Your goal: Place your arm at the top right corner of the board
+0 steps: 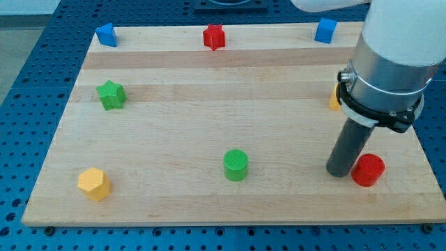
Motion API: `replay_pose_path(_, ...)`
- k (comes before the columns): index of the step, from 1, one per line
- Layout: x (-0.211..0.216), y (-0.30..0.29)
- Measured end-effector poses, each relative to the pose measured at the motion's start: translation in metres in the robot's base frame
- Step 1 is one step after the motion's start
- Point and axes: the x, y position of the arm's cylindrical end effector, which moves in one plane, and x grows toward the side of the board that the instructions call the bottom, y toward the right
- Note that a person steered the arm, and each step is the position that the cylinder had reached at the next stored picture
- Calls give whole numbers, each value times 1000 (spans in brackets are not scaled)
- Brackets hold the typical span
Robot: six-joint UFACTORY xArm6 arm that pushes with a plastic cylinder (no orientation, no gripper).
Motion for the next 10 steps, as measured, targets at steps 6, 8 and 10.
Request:
replay_pose_path(6, -258, -18)
replay_pose_path(8, -277, 131)
replay_pose_path(10, -355, 127)
